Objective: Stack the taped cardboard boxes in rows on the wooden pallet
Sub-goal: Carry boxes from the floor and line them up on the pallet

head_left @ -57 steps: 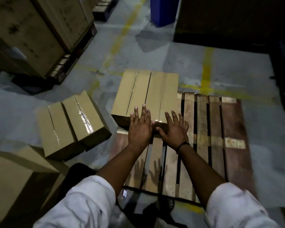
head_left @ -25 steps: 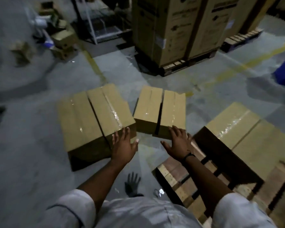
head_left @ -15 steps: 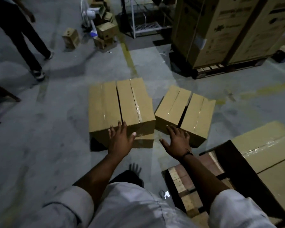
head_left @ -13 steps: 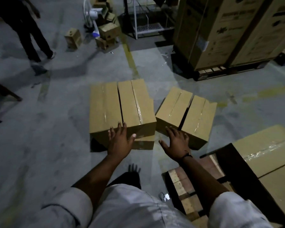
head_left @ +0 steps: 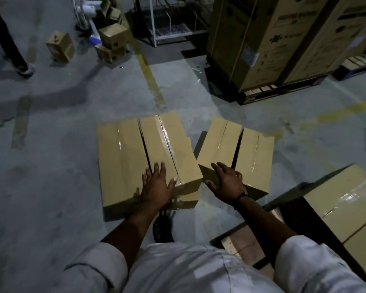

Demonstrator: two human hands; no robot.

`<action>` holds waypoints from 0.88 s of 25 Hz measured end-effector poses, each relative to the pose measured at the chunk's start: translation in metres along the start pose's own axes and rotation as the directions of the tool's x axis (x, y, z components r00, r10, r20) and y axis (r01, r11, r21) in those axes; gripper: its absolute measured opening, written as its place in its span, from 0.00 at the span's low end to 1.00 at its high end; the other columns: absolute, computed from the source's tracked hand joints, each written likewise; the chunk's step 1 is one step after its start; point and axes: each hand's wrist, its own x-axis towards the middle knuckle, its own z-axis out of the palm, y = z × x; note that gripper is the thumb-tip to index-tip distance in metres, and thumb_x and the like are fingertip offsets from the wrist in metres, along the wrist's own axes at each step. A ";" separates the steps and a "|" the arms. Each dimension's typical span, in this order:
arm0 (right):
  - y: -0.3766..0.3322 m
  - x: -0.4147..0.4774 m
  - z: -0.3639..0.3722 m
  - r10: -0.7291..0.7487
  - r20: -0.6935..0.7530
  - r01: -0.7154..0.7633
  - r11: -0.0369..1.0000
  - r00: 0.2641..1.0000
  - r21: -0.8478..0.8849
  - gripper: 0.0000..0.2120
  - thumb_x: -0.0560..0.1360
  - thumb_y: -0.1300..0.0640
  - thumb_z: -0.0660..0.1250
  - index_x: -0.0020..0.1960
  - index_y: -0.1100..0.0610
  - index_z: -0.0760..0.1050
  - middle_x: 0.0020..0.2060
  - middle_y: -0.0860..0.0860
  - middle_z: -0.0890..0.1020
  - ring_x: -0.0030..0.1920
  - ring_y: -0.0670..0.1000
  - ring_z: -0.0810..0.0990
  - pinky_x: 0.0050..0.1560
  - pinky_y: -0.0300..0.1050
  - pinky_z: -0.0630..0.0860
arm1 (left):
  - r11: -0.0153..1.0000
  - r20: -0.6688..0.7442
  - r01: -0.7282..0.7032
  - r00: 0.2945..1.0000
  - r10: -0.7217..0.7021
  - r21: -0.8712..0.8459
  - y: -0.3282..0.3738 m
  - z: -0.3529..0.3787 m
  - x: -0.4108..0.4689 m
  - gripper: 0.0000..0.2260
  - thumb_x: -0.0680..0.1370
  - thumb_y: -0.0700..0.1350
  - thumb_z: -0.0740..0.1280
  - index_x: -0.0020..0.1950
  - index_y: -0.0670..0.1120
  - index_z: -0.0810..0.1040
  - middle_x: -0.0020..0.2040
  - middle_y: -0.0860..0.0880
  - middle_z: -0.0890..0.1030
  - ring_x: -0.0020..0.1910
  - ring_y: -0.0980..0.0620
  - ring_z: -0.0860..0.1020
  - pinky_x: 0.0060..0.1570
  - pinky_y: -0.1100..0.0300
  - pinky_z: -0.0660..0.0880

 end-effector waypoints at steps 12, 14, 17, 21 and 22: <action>-0.044 0.143 0.015 -0.029 0.186 0.042 0.997 0.982 -0.063 0.37 0.81 0.36 0.61 0.83 0.49 0.53 0.81 0.53 0.60 0.76 0.59 0.63 0.71 0.59 0.64 | 0.994 0.161 0.105 0.981 -0.105 0.010 -0.046 0.004 0.112 0.33 0.84 0.63 0.54 0.84 0.48 0.50 0.84 0.44 0.53 0.81 0.36 0.55 0.78 0.43 0.50; -0.036 0.171 0.028 -0.034 0.217 0.045 0.998 0.976 -0.047 0.39 0.80 0.36 0.61 0.83 0.50 0.50 0.81 0.54 0.59 0.76 0.60 0.63 0.71 0.60 0.65 | 0.991 0.187 0.132 0.974 -0.129 -0.006 -0.048 0.019 0.126 0.34 0.84 0.62 0.55 0.84 0.48 0.51 0.83 0.42 0.56 0.80 0.37 0.58 0.79 0.44 0.52; -0.024 0.220 0.052 -0.035 0.286 0.047 0.998 0.958 -0.035 0.42 0.79 0.34 0.62 0.84 0.51 0.47 0.81 0.56 0.56 0.76 0.62 0.62 0.71 0.62 0.66 | 0.984 0.223 0.176 0.958 -0.178 0.031 -0.043 0.041 0.152 0.33 0.84 0.62 0.55 0.84 0.46 0.53 0.82 0.41 0.58 0.79 0.37 0.60 0.78 0.43 0.55; -0.011 0.281 0.084 -0.063 0.364 0.095 0.993 0.929 -0.071 0.45 0.79 0.35 0.62 0.84 0.51 0.42 0.83 0.56 0.44 0.80 0.65 0.48 0.74 0.66 0.63 | 0.960 0.220 0.281 0.937 -0.271 -0.012 -0.039 0.082 0.192 0.36 0.81 0.65 0.53 0.83 0.45 0.57 0.81 0.41 0.63 0.75 0.34 0.66 0.74 0.39 0.62; -0.010 0.297 0.094 -0.077 0.371 0.114 0.990 0.925 -0.079 0.45 0.79 0.35 0.62 0.84 0.51 0.39 0.83 0.56 0.41 0.81 0.65 0.46 0.74 0.66 0.62 | 0.952 0.230 0.304 0.929 -0.291 -0.021 -0.040 0.092 0.202 0.36 0.81 0.65 0.53 0.83 0.45 0.57 0.81 0.41 0.62 0.75 0.33 0.66 0.74 0.38 0.62</action>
